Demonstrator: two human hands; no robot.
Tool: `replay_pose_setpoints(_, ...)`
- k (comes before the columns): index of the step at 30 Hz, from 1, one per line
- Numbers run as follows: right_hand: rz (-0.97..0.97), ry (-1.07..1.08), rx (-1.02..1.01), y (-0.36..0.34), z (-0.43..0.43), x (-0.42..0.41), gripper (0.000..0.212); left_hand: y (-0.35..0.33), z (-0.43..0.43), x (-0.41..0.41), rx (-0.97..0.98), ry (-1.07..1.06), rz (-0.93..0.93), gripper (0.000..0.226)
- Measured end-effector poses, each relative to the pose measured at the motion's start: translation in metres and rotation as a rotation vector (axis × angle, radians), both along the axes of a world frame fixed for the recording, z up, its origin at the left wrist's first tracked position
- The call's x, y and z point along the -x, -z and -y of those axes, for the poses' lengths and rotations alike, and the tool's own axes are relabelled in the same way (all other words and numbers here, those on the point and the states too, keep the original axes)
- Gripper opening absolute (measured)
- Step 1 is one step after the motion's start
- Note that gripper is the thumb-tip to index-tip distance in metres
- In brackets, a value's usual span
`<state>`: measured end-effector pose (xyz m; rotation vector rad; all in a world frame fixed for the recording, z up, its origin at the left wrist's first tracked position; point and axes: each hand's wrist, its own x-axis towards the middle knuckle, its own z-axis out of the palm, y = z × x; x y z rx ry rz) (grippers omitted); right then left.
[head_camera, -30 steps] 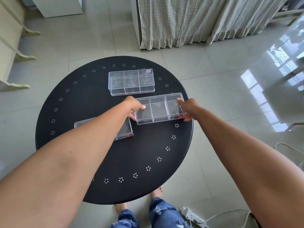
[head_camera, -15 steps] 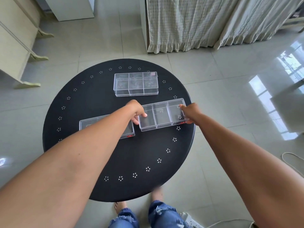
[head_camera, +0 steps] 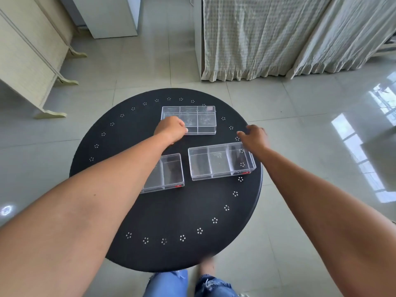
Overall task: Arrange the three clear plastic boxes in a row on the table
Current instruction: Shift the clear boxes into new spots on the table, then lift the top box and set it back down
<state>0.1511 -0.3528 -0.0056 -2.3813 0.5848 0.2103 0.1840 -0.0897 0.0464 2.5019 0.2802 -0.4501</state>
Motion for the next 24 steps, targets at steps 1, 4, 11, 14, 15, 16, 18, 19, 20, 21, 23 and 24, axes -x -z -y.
replay_pose_setpoints(1, 0.015, -0.024, -0.027, -0.003, -0.005, -0.006, 0.064, 0.001, -0.008, -0.006, -0.010, 0.004, 0.055, 0.030)
replay_pose_setpoints(4, 0.028, -0.095, -0.130, -0.008, -0.025, -0.025, 0.080, 0.009, -0.036, -0.025, -0.036, -0.018, 0.086, 0.064)
replay_pose_setpoints(11, -0.148, -0.082, -0.432, 0.006, -0.065, -0.068, 0.106, 0.045, -0.074, -0.053, 0.192, -0.036, -0.104, 0.118)
replay_pose_setpoints(14, -0.185, -0.089, -0.461, 0.022, -0.075, -0.083, 0.113, 0.063, -0.080, -0.064, 0.287, -0.016, -0.173, 0.125)
replay_pose_setpoints(15, -0.186, -0.097, -0.473, 0.028, -0.077, -0.086, 0.115, 0.069, -0.081, -0.066, 0.313, -0.013, -0.191, 0.126)
replay_pose_setpoints(16, -0.181, -0.107, -0.486, 0.032, -0.079, -0.088, 0.117, 0.074, -0.082, -0.068, 0.342, -0.009, -0.205, 0.127)
replay_pose_setpoints(18, -0.173, -0.098, -0.499, 0.040, -0.083, -0.092, 0.122, 0.084, -0.082, -0.072, 0.404, 0.003, -0.225, 0.127)
replay_pose_setpoints(19, -0.168, -0.083, -0.497, 0.043, -0.085, -0.093, 0.125, 0.088, -0.082, -0.074, 0.428, 0.013, -0.225, 0.124)
replay_pose_setpoints(20, -0.161, -0.070, -0.494, 0.045, -0.086, -0.094, 0.128, 0.091, -0.081, -0.076, 0.443, 0.020, -0.216, 0.121)
replay_pose_setpoints(21, -0.150, -0.065, -0.494, 0.047, -0.087, -0.094, 0.130, 0.093, -0.080, -0.076, 0.452, 0.023, -0.202, 0.117)
replay_pose_setpoints(23, -0.130, -0.068, -0.507, 0.052, -0.088, -0.096, 0.132, 0.097, -0.078, -0.078, 0.472, 0.017, -0.167, 0.111)
replay_pose_setpoints(24, -0.119, -0.070, -0.520, 0.054, -0.088, -0.097, 0.132, 0.098, -0.077, -0.078, 0.485, 0.012, -0.149, 0.108)
